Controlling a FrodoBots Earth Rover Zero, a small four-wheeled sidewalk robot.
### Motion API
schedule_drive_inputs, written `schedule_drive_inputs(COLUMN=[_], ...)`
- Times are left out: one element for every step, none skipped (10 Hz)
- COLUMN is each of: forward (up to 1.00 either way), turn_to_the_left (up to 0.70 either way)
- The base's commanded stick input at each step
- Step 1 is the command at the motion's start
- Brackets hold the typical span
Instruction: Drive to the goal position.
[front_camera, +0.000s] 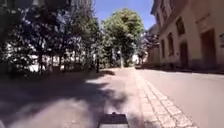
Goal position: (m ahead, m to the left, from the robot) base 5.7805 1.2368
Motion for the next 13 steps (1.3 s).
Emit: schedule_drive_inputs(forward=[0.7, 0.7, 0.7, 0.7, 0.7, 0.7, 0.7, 0.7, 0.7, 0.7, 0.7, 0.7, 0.7], turn_to_the_left=[0.0, 0.0, 0.0, 0.0, 0.0, 0.0, 0.0, 0.0, 0.0, 0.0, 0.0, 0.0, 0.0])
